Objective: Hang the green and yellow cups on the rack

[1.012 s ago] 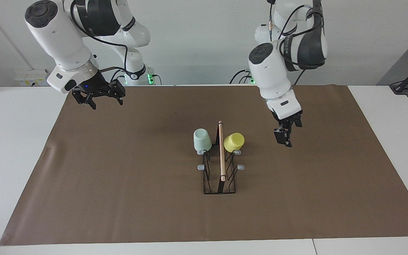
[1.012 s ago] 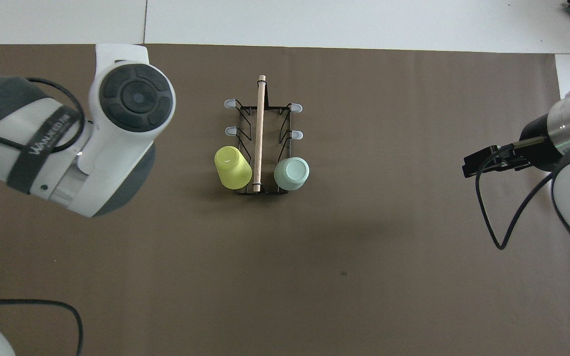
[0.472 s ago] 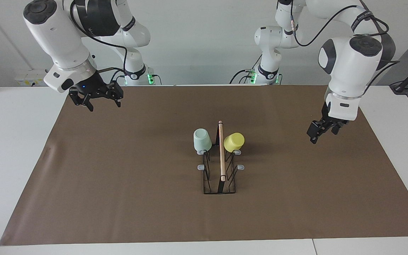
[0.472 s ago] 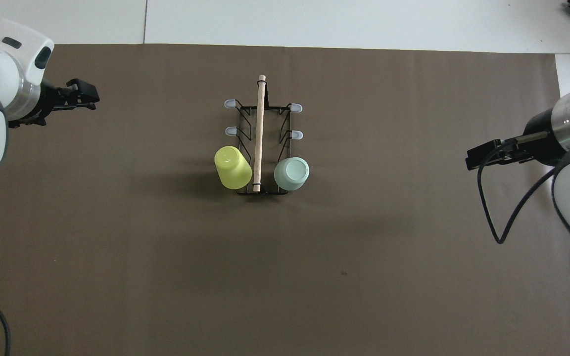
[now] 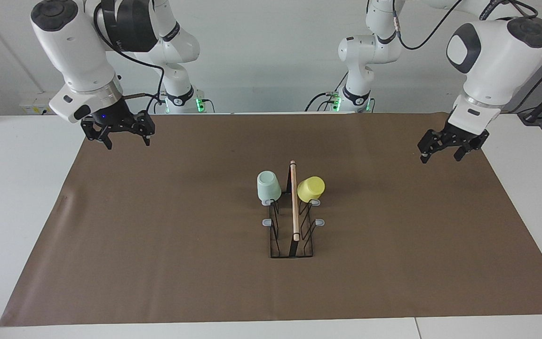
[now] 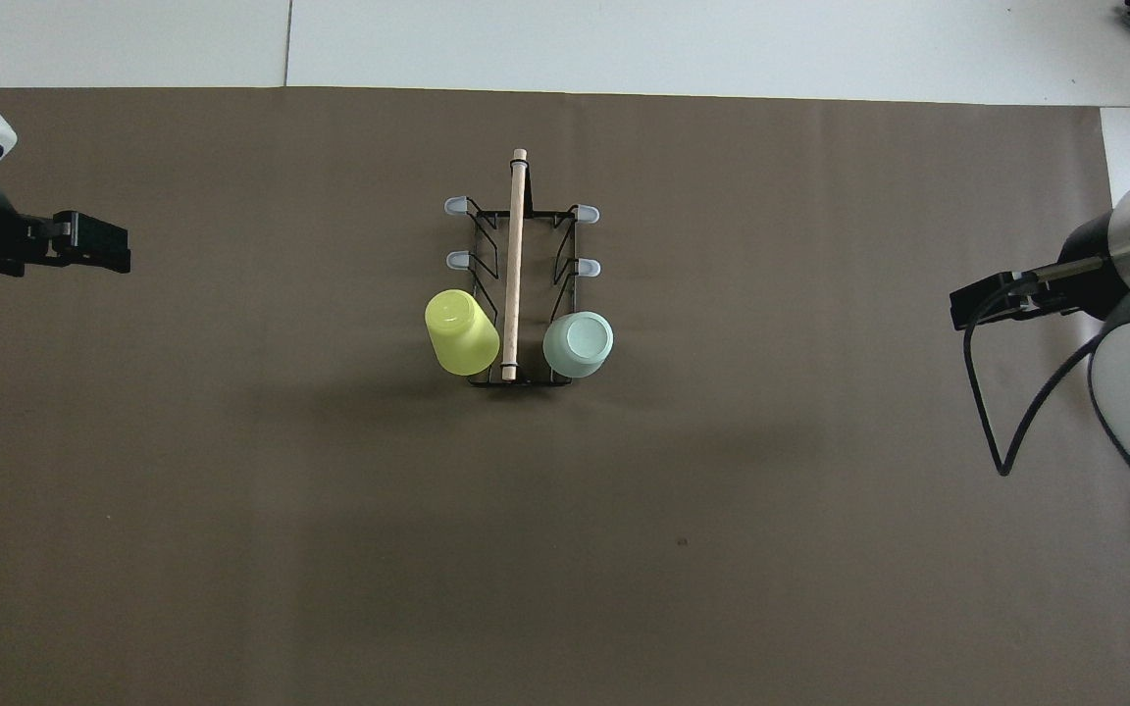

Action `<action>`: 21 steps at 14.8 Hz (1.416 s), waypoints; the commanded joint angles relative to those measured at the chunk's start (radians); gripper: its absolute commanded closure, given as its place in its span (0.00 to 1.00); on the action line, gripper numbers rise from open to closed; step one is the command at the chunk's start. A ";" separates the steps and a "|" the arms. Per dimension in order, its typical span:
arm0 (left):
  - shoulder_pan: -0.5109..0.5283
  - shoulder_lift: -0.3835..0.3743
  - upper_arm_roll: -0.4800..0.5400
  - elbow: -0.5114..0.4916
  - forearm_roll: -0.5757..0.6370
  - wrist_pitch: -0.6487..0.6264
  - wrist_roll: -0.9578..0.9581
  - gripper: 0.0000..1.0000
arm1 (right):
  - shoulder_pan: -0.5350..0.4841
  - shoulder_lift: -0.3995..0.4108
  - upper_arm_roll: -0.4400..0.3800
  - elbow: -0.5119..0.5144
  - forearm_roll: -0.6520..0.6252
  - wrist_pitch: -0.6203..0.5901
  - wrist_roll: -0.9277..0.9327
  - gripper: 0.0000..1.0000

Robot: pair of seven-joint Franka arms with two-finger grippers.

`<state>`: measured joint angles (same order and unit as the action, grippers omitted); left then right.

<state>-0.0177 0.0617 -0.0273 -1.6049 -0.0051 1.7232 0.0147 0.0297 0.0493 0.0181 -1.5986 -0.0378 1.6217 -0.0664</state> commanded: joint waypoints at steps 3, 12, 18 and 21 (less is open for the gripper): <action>0.033 -0.098 -0.065 -0.033 -0.024 -0.117 0.045 0.00 | -0.013 0.007 0.008 0.005 -0.024 0.033 0.020 0.00; 0.048 -0.161 -0.065 -0.069 -0.029 -0.126 0.048 0.00 | -0.013 0.009 0.010 0.003 0.015 0.072 0.019 0.00; 0.051 -0.166 -0.063 -0.050 -0.032 -0.165 0.059 0.00 | -0.014 0.009 0.008 0.003 0.049 0.072 0.011 0.00; 0.050 -0.166 -0.065 -0.052 -0.030 -0.165 0.054 0.00 | -0.014 0.009 0.006 0.003 0.049 0.072 0.011 0.00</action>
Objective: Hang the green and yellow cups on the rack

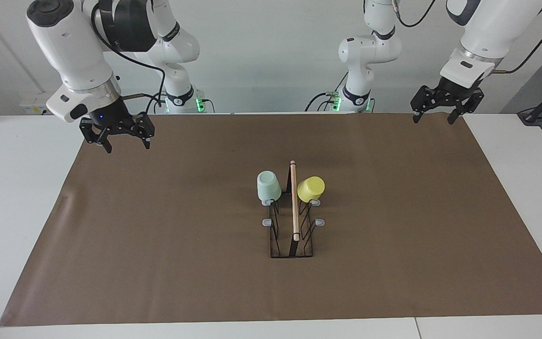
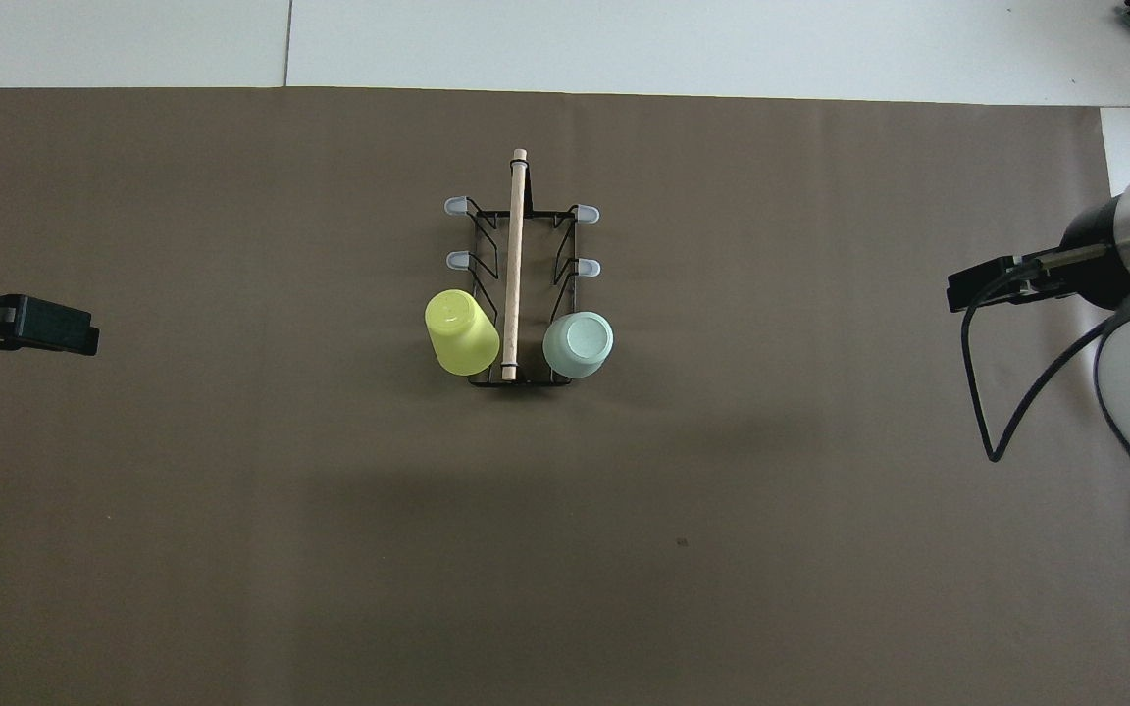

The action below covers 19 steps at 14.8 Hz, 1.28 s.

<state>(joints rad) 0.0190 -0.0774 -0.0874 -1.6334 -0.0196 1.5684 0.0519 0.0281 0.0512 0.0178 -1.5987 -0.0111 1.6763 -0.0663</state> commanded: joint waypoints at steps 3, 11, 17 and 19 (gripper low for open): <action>0.013 -0.028 -0.005 -0.023 -0.017 -0.010 0.020 0.00 | -0.013 0.007 0.004 0.003 0.020 0.017 0.011 0.00; 0.013 -0.028 -0.006 -0.023 -0.016 -0.024 0.013 0.00 | -0.013 0.007 0.004 0.003 0.020 0.017 0.011 0.00; 0.013 -0.030 -0.005 -0.025 -0.016 -0.021 0.020 0.00 | -0.013 0.007 0.004 0.003 0.020 0.017 0.010 0.00; 0.015 -0.030 -0.003 -0.025 -0.013 -0.022 0.023 0.00 | -0.013 0.007 0.002 0.003 0.020 0.017 0.011 0.00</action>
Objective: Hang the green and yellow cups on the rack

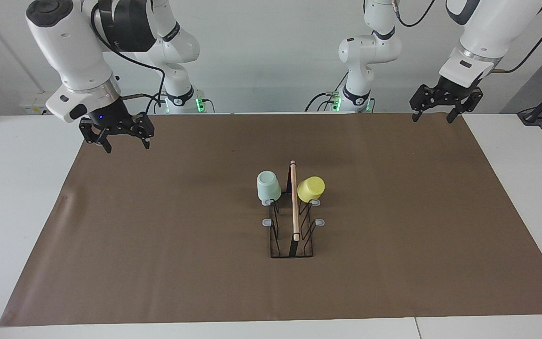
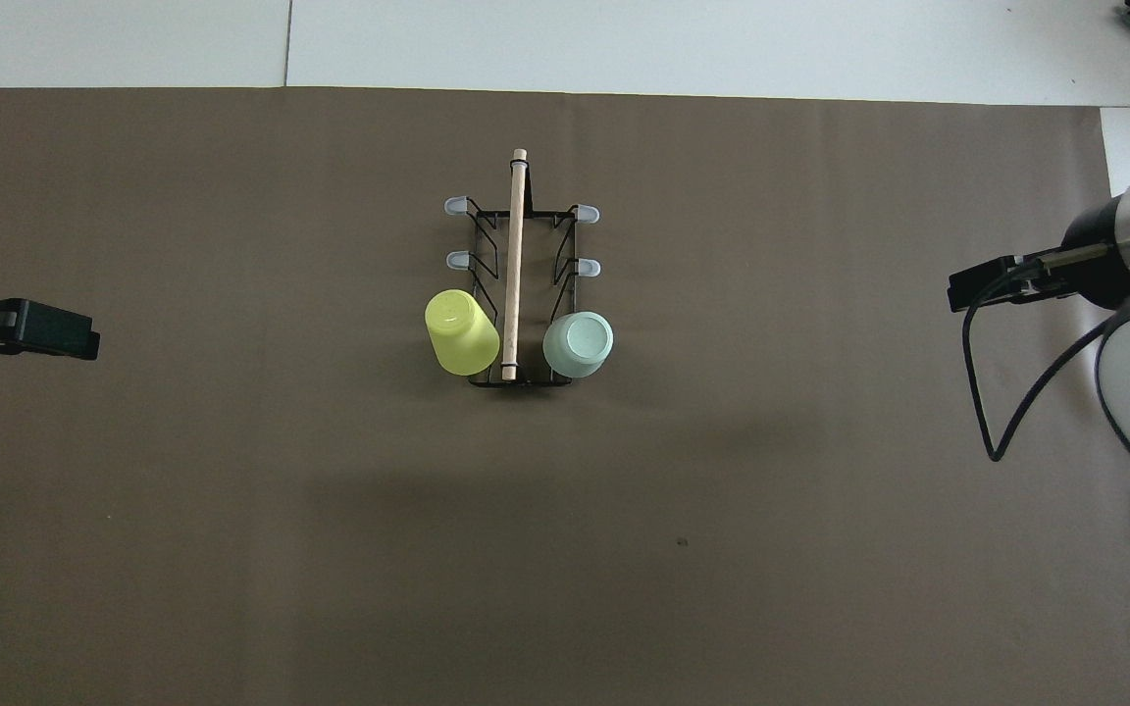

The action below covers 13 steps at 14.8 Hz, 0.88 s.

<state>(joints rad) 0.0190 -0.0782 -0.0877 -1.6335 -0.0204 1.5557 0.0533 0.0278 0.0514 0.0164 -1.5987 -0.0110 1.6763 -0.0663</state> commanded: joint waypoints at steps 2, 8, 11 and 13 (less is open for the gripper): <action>0.013 -0.029 0.000 -0.025 -0.012 -0.005 0.020 0.00 | -0.012 0.007 0.005 0.003 0.020 0.017 0.010 0.00; 0.002 -0.029 -0.003 -0.023 -0.010 -0.009 0.005 0.00 | -0.012 0.007 0.002 0.003 0.020 0.017 -0.001 0.00; 0.001 -0.032 -0.004 -0.025 -0.010 -0.006 0.003 0.00 | -0.020 0.005 -0.055 0.006 0.026 0.014 -0.061 0.00; 0.001 -0.035 -0.004 -0.029 -0.010 -0.005 0.003 0.00 | -0.020 -0.004 -0.090 0.006 0.032 0.002 -0.111 0.00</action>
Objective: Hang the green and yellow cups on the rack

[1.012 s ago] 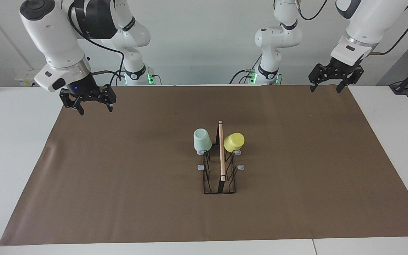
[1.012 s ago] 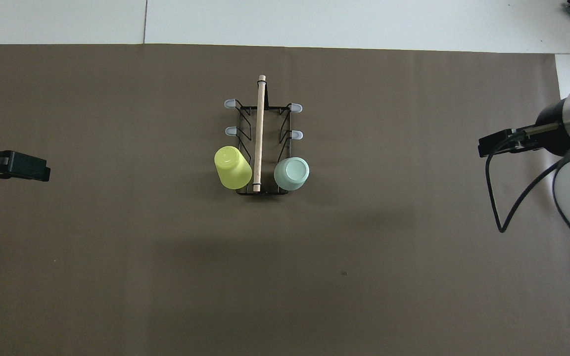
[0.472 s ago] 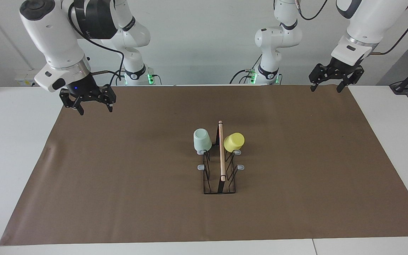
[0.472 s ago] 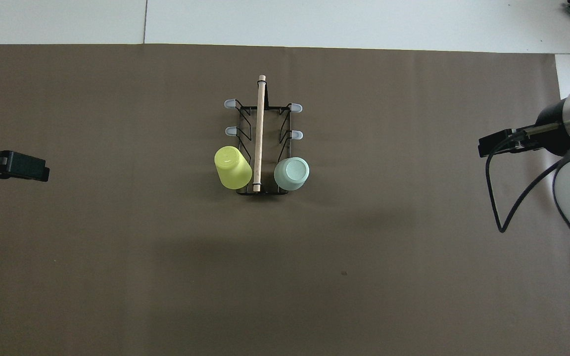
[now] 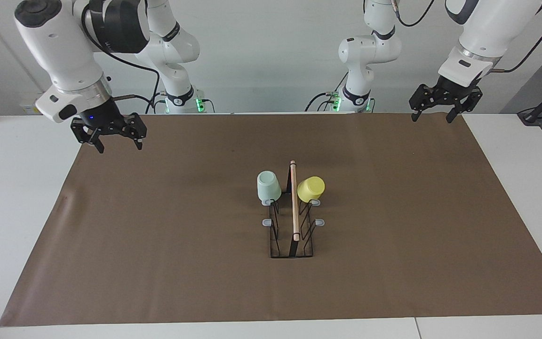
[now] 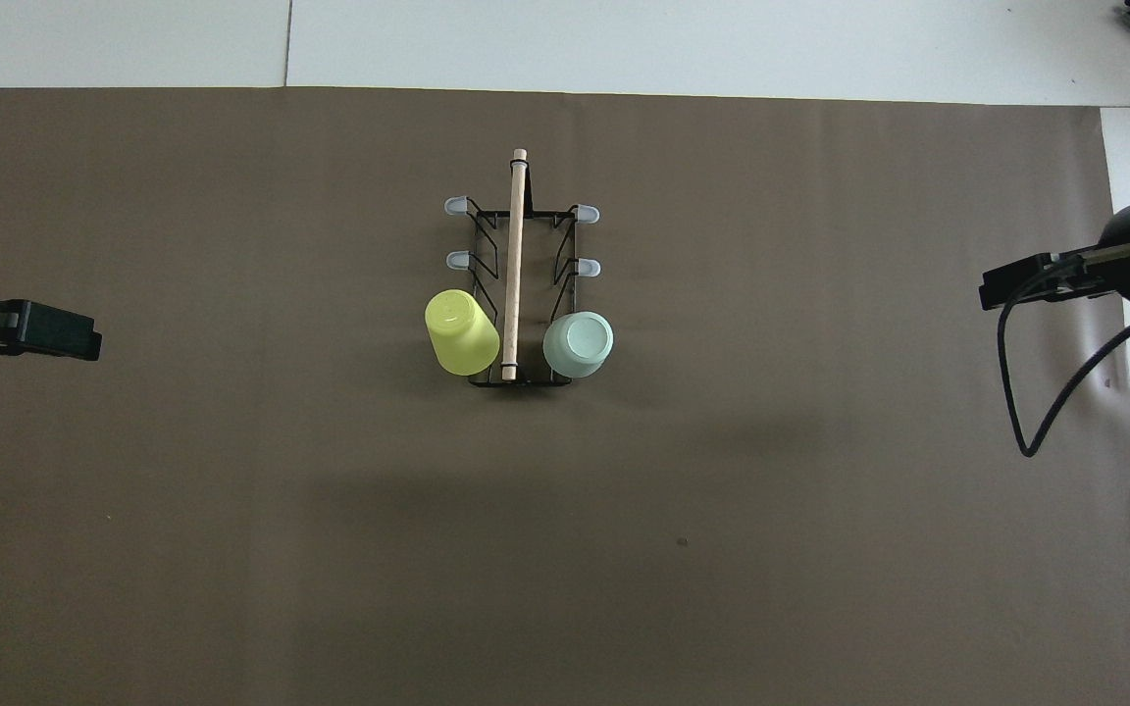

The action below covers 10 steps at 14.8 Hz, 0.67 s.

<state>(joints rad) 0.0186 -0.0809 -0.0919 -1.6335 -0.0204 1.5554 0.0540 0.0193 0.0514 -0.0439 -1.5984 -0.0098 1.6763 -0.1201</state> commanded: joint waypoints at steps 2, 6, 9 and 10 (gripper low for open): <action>0.000 -0.033 0.000 -0.031 -0.010 -0.005 0.001 0.00 | -0.009 -0.025 -0.074 0.006 0.033 -0.004 -0.067 0.00; -0.002 -0.033 -0.002 -0.032 -0.012 0.002 0.000 0.00 | 0.001 -0.044 -0.139 0.005 0.030 -0.013 -0.070 0.00; -0.002 -0.033 -0.003 -0.034 -0.012 0.003 0.000 0.00 | 0.007 -0.071 -0.137 -0.023 0.008 0.002 -0.067 0.00; -0.002 -0.033 -0.003 -0.034 -0.012 0.003 0.000 0.00 | 0.007 -0.087 -0.137 -0.035 0.008 0.017 -0.070 0.00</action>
<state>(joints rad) 0.0181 -0.0826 -0.0957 -1.6338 -0.0204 1.5554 0.0539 0.0211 0.0055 -0.1792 -1.5954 -0.0031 1.6734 -0.1789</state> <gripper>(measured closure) 0.000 0.000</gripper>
